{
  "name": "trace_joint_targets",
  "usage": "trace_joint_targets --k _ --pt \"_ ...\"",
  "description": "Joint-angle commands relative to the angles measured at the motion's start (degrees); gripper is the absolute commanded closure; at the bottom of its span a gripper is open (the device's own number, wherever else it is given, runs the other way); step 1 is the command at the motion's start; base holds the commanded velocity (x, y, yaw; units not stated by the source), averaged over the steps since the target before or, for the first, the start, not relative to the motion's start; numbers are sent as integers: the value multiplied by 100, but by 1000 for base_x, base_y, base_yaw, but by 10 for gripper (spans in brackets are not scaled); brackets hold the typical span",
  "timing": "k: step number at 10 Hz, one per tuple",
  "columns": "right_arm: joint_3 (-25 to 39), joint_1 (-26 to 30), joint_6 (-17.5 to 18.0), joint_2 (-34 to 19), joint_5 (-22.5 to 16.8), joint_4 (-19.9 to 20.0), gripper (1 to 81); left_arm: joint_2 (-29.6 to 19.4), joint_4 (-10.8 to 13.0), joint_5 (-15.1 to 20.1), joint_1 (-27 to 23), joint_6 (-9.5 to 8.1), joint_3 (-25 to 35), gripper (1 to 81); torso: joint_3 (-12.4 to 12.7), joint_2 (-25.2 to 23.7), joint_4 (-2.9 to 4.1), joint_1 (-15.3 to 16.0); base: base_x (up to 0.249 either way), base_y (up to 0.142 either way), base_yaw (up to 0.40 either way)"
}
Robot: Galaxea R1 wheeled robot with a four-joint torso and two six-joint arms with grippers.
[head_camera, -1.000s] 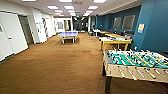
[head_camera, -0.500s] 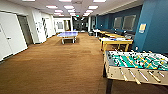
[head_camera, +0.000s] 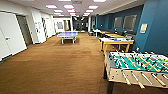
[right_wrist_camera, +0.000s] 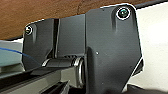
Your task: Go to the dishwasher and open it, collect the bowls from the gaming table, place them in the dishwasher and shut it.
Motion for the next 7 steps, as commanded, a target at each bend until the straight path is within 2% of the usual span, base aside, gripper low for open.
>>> trace_joint_targets --k 1,7 --pt "17 276 12 11 -329 4 10 -24 47 312 -296 27 -11 10 0 0 0 -2 133 0 0" --pt "26 259 4 19 -320 -5 10 -16 38 312 -296 27 -11 10 0 -2 0 0 133 61 0"
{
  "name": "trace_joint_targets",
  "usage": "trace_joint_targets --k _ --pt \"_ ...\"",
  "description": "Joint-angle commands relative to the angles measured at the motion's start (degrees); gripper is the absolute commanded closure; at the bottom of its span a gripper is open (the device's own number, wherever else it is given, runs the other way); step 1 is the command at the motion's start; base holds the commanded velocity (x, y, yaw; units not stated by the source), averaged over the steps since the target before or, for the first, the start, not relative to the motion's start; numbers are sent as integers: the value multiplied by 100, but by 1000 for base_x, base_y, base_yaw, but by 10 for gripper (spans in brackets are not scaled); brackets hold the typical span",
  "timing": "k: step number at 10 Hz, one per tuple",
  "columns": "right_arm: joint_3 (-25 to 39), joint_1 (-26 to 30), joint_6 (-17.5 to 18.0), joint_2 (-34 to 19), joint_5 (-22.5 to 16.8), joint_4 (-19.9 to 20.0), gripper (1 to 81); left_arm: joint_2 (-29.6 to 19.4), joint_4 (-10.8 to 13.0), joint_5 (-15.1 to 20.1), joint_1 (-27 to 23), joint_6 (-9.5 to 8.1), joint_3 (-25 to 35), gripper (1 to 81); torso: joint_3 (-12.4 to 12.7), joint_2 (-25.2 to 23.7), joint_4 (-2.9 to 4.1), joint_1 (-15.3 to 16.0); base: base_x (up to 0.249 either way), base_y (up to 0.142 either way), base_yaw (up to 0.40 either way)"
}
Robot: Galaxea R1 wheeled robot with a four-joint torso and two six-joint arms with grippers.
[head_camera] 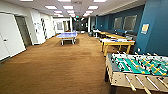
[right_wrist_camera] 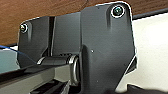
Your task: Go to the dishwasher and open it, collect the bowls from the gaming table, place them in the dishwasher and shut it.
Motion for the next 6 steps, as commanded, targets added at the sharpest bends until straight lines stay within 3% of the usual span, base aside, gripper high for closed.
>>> trace_joint_targets --k 1,3,6 --pt "45 283 4 73 -314 2 10 -90 38 309 -283 9 -35 10 -2 2 0 2 133 62 0" --pt "45 283 4 73 -314 1 10 -90 38 309 -283 9 -35 10 2 -4 0 -5 136 61 0" --pt "45 283 4 73 -314 1 10 -81 47 309 -283 9 -35 10 2 -4 0 -5 154 0 0"
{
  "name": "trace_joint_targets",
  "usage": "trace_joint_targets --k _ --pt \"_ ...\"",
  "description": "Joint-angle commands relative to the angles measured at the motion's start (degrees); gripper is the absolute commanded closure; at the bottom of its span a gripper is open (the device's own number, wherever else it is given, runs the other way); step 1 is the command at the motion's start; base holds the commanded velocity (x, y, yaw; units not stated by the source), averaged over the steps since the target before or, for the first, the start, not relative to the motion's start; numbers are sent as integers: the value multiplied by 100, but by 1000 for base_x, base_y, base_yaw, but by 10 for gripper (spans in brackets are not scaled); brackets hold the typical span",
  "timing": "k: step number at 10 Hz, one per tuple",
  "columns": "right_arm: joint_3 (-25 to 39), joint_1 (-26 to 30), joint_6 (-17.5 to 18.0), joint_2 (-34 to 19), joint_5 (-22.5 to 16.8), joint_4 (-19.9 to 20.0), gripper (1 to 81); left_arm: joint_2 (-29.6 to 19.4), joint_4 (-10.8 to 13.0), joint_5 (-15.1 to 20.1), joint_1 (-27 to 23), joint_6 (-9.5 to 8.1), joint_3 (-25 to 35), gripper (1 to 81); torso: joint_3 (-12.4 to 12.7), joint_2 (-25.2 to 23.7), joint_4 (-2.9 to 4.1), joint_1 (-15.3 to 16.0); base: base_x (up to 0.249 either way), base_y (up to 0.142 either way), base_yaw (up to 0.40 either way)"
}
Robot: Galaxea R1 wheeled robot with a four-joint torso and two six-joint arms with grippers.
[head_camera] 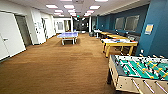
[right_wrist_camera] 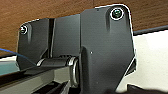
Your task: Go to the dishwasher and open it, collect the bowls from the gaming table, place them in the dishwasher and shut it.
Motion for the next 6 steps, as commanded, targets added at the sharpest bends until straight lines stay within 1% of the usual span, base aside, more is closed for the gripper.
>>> trace_joint_targets --k 1,6 --pt "56 267 4 56 -320 4 10 -78 47 325 -276 18 -57 10 0 0 0 0 154 0 0" --pt "56 267 -5 56 -329 4 10 -78 38 325 -276 18 -57 10 2 -2 0 -2 156 0 0"
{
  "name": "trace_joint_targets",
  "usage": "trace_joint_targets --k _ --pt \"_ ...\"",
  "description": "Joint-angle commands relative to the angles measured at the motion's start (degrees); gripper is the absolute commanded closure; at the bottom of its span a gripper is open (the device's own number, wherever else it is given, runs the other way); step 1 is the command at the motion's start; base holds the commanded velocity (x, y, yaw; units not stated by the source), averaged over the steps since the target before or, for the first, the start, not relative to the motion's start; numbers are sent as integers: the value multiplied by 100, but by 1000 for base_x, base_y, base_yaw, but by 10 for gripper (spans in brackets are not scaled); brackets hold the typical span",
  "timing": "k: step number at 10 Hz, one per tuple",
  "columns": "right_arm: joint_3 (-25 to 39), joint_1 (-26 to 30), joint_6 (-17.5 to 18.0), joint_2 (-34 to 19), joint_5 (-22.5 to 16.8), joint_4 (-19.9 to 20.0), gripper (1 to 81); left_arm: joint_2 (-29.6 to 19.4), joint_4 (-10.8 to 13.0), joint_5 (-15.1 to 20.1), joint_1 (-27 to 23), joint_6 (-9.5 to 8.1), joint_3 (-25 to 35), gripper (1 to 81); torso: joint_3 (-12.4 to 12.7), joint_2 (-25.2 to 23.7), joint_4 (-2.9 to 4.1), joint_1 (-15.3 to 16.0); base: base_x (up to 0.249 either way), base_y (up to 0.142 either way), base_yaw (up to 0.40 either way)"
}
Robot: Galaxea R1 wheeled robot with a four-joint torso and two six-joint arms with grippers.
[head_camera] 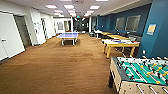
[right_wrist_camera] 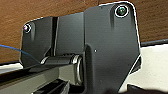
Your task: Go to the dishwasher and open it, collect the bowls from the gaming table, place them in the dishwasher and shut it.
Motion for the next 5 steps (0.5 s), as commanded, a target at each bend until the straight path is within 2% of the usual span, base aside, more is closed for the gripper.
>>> trace_joint_targets --k 1,5 --pt "23 300 -5 26 -321 6 10 -48 38 307 -313 18 -16 10 0 0 0 1 160 0 0" --pt "15 326 -5 26 -321 -2 10 -39 47 307 -313 27 -16 10 0 0 0 1 166 0 0"
